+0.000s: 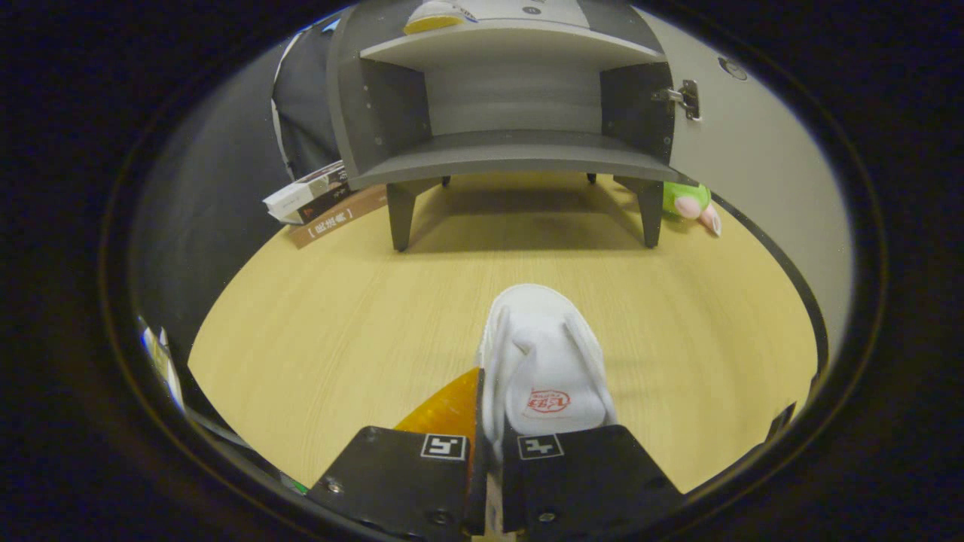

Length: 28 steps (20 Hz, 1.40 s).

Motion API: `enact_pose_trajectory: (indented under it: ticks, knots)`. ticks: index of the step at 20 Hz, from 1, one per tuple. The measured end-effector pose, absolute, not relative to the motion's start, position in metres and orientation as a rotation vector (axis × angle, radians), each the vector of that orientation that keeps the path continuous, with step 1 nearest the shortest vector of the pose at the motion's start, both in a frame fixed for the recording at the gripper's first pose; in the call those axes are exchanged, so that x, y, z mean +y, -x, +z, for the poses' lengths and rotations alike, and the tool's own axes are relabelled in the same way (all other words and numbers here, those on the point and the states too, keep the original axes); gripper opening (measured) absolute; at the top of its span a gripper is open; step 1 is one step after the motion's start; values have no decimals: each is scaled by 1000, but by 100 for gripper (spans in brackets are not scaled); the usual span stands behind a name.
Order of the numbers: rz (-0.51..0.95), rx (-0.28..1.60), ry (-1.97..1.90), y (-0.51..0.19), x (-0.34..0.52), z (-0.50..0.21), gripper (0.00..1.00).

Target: Open the shoe cabinet door, grab the shoes and put them into the shoe cabinet, then close the shoe cabinet door.

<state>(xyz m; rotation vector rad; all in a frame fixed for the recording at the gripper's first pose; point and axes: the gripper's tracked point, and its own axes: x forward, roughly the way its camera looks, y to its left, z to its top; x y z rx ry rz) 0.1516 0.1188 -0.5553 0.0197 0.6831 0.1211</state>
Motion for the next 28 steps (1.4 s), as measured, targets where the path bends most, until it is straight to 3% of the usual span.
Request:
enact_pose_trajectory:
  ticks: [5,15,28]
  knots:
    - [122,602,3,-144,111,-504,11]
    - [124,337,22,-168,98,-318,11]
    - [161,153,76,-298,111,-168,11]
